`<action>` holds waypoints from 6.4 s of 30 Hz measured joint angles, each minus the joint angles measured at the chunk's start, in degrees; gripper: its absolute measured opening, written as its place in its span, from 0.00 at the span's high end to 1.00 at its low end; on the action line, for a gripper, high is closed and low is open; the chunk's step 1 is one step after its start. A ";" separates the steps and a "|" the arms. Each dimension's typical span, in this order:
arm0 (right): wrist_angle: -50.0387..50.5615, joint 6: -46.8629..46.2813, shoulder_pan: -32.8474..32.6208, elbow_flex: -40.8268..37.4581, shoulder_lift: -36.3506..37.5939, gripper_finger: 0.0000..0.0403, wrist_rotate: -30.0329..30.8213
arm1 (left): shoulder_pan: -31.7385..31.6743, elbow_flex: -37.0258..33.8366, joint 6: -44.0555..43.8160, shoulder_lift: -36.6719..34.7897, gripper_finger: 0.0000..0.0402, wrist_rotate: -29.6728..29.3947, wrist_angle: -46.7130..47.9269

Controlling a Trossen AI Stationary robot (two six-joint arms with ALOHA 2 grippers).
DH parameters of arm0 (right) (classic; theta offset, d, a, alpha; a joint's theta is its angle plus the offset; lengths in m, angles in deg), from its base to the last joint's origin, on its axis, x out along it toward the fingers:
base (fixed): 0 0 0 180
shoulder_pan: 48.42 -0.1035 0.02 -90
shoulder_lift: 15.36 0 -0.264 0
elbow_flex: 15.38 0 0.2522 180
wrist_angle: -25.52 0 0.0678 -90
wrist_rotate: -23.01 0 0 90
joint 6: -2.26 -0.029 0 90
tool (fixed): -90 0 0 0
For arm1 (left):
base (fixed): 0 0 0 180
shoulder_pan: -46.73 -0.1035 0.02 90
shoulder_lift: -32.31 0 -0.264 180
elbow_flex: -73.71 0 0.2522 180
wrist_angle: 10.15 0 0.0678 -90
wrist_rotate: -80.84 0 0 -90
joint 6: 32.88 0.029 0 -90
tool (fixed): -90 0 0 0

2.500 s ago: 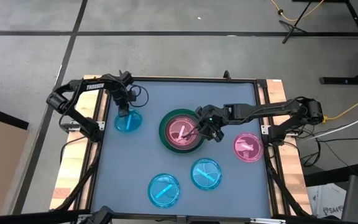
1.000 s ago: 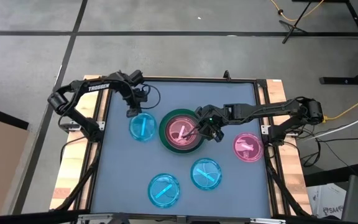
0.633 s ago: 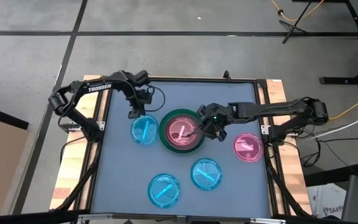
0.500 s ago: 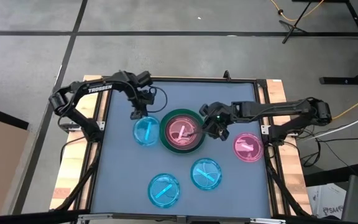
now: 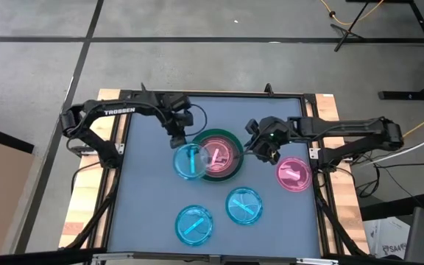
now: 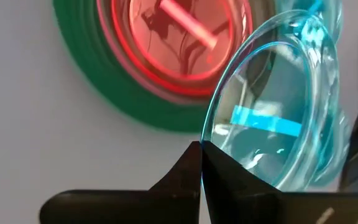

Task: Stack plastic plates
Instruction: Stack the top blue plate on top of the transparent pink plate, then stack the bottom right blue plate on top of the top blue plate

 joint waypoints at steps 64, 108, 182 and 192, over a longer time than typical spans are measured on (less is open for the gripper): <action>-0.70 0.08 -0.02 0.02 0.51 0.87 0.20 | 7.61 -0.12 -34.18 11.01 1.00 -18.71 -19.38; -0.67 -8.58 -0.02 0.02 0.51 0.87 -2.80 | 7.80 -0.06 -29.38 9.68 0.75 -18.79 -19.59; -28.97 -63.22 -17.64 -23.93 -7.25 0.61 -2.01 | 22.13 -0.08 -17.39 -2.39 0.75 -26.75 -19.61; -31.42 -66.10 -17.64 -23.93 -13.73 0.61 -3.52 | 22.13 -0.08 -17.41 -2.37 0.75 -26.75 -19.87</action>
